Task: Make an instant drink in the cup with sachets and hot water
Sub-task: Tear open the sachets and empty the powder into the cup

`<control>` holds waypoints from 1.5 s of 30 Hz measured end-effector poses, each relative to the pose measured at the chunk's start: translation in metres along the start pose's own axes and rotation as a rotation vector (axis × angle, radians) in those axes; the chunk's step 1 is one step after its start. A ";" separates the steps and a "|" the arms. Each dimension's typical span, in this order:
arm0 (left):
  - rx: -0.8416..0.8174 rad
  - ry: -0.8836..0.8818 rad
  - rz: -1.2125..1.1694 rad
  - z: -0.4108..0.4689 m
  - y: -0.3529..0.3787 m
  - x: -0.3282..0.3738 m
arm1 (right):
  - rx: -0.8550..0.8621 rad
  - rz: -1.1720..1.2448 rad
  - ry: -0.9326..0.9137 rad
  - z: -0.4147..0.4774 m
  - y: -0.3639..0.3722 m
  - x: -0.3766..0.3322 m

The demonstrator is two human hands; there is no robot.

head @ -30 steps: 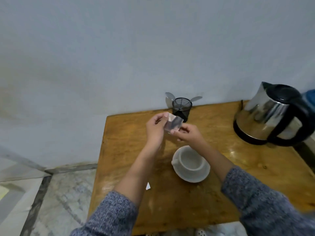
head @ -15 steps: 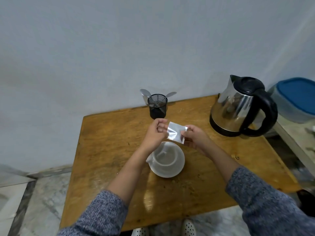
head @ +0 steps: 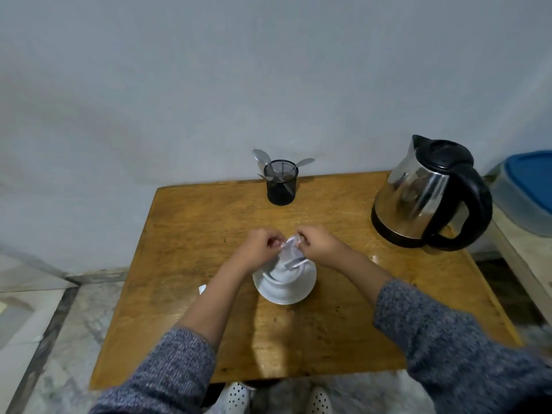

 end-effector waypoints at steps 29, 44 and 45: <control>0.382 -0.149 -0.290 -0.048 0.010 -0.025 | -0.067 -0.450 -0.128 -0.013 0.009 -0.040; 0.453 -0.159 -0.295 -0.054 0.008 -0.026 | -0.053 -0.332 -0.084 -0.008 0.016 -0.040; 0.453 -0.155 -0.293 -0.054 0.008 -0.026 | -0.055 -0.334 -0.085 -0.008 0.016 -0.040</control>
Point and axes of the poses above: each hand's wrist, its own z-axis towards the middle knuckle, its own y-axis out of the palm, x = y × z, the point moved 6 cm from there along z, towards the middle knuckle, and after that the axes turned 12 degrees about z, right-handed, at the moved point
